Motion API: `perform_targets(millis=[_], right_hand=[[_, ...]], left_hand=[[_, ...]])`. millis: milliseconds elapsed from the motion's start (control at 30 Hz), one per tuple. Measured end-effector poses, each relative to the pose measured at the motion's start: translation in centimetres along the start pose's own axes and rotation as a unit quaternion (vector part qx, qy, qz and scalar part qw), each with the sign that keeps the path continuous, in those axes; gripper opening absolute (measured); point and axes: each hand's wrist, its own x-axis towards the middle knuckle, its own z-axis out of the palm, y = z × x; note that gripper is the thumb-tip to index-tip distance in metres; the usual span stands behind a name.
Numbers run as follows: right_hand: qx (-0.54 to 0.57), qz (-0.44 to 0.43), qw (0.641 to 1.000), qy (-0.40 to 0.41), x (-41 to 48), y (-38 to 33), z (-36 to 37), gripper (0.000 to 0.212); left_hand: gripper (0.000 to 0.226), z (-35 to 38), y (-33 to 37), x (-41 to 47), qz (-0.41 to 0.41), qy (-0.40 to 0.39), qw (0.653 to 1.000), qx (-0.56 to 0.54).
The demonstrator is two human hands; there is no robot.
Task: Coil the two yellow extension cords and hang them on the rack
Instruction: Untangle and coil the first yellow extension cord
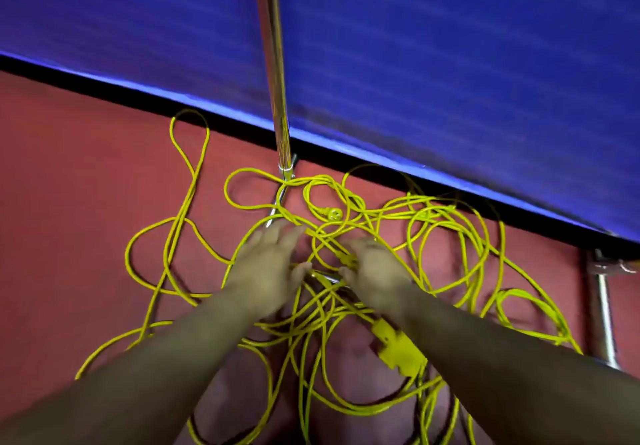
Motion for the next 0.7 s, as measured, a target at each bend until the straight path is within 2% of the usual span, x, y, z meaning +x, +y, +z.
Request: perform_targets(millis=[100, 267, 400, 500, 567, 700], right_hand=[[-0.011, 0.006, 1.000, 0.000, 1.2, 1.2, 1.7, 0.056], [0.032, 0.038, 0.999, 0.022, 1.6, 1.7, 2.1, 0.048], [0.123, 0.030, 0.991, 0.049, 0.6, 2.2, -0.1, 0.033], [0.178, -0.010, 0.980, 0.083, -1.0, 2.4, -2.9, 0.032], [0.185, -0.030, 0.975, 0.116, -2.6, 2.5, -5.2, 0.032], [0.199, -0.037, 0.962, 0.181, -7.6, 2.0, -11.1, 0.029]], left_hand=[[0.063, 1.2, -0.9, 2.7, 0.032, -0.008, 0.997, 0.063], [0.057, 0.9, -1.4, 5.9, 0.054, -0.130, 0.980, 0.143], [0.052, 0.2, -0.3, 6.3, 0.061, -0.126, 0.976, 0.166], [0.033, -0.1, 0.4, 5.0, 0.072, -0.081, 0.990, 0.095], [0.022, -0.7, 1.1, 3.8, 0.068, -0.056, 0.996, -0.027], [0.025, -4.8, 5.7, 1.8, 0.094, 0.025, 0.978, -0.185]])
